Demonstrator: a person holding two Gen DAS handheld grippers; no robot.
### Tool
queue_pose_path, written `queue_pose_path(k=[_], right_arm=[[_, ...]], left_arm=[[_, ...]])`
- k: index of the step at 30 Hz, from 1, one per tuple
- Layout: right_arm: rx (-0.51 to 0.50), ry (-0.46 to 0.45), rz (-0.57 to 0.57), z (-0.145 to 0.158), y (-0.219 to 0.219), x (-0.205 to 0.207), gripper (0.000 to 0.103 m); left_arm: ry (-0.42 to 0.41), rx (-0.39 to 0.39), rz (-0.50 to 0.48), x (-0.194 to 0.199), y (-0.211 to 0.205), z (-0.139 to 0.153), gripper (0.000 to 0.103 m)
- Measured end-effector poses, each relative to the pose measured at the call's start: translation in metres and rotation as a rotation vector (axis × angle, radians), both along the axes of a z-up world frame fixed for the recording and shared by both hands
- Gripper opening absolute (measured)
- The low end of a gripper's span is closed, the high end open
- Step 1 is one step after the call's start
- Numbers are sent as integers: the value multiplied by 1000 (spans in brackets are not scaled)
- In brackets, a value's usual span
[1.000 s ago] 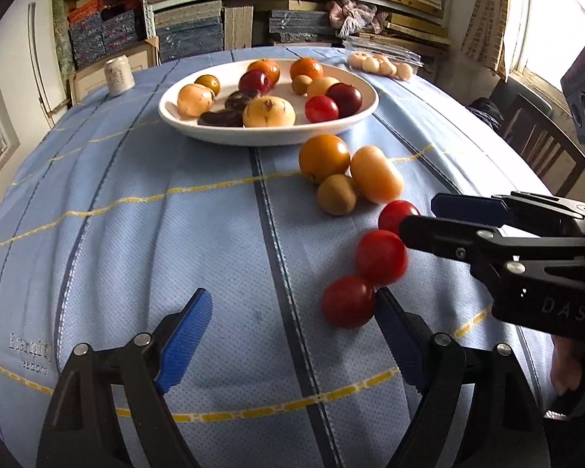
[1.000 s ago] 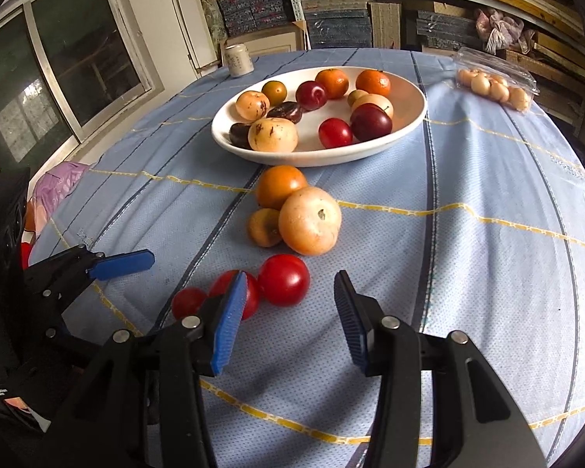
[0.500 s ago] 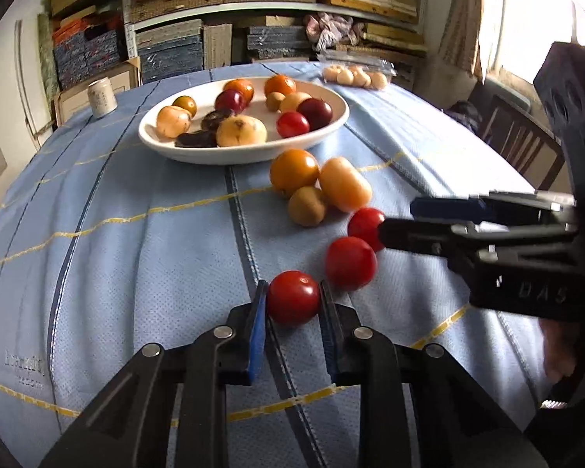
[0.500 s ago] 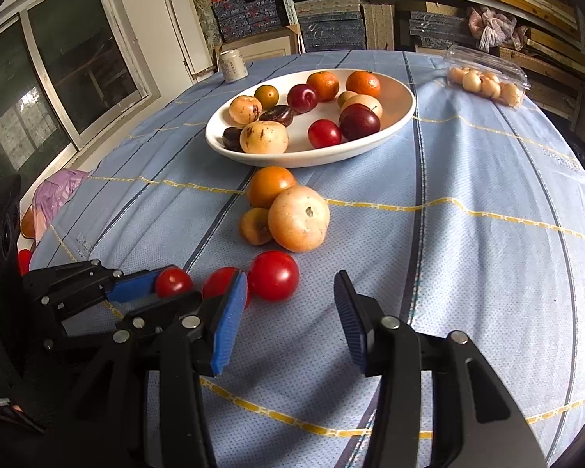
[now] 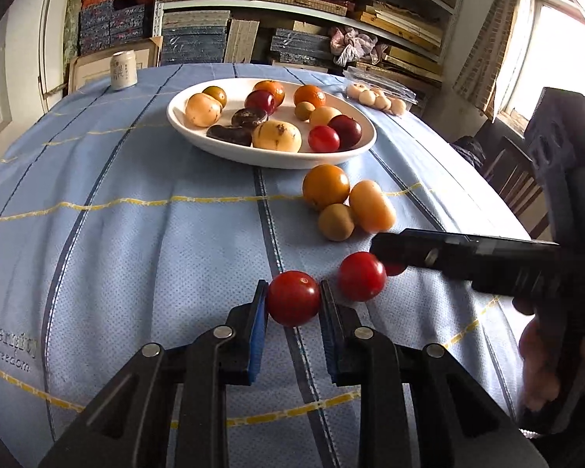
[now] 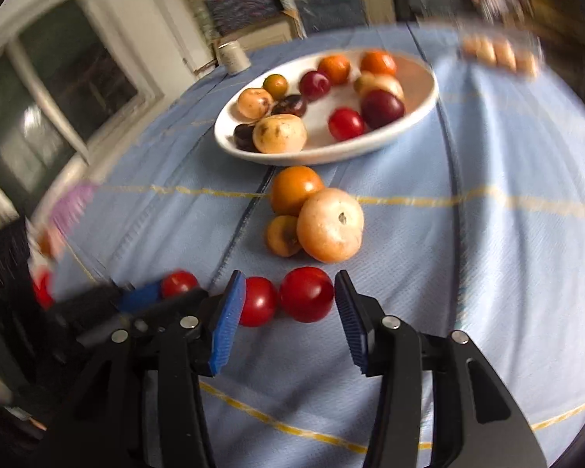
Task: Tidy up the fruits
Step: 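Grasp a red tomato with the left tool while the right tool grasps another red tomato, then carry both tomatoes onto the white plate and open both tools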
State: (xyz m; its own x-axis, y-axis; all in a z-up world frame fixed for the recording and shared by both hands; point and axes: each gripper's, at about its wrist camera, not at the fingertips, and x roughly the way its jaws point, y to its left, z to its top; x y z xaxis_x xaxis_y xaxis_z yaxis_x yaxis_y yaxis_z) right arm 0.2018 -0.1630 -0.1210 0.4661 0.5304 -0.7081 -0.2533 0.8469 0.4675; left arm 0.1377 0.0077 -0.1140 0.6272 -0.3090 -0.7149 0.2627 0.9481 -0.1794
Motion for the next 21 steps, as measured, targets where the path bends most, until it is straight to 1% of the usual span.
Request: queue_pose_path(k=[1,2,4,8,10,13,16,17,18,21], right_arm=[[18,5,-22,1,-6,2,47],[9,-2,-48,3,-12,2,47],[-27,-10,-60,5,-14,1,47],[-113,-26,-35,-2,2,-1,47],[-135,-36,-27,-4,7,-1,48],[-195,-45,13,-7,18,-3,48],[-265,-81,35,-8,26,-12,48],[-278,-94,41,-9,29,-14,45],[-291,-104,55,-9,31,-16,28],[-328,-132,70,-10,36,-20,28]], left_arm=[[7,-16,3,1,3,-1,25],[13,-26,4,2,4,-1,25],[19,-42,7,3,7,-1,25],[12,-37,-7,1,4,-1,25],[9,-34,-12,0,3,0,25],[16,-40,-11,1,5,-2,25],[22,-42,-2,3,6,-2,26],[21,-39,2,3,6,-2,26],[21,-36,3,3,5,-2,26],[21,-33,6,4,5,-2,26]])
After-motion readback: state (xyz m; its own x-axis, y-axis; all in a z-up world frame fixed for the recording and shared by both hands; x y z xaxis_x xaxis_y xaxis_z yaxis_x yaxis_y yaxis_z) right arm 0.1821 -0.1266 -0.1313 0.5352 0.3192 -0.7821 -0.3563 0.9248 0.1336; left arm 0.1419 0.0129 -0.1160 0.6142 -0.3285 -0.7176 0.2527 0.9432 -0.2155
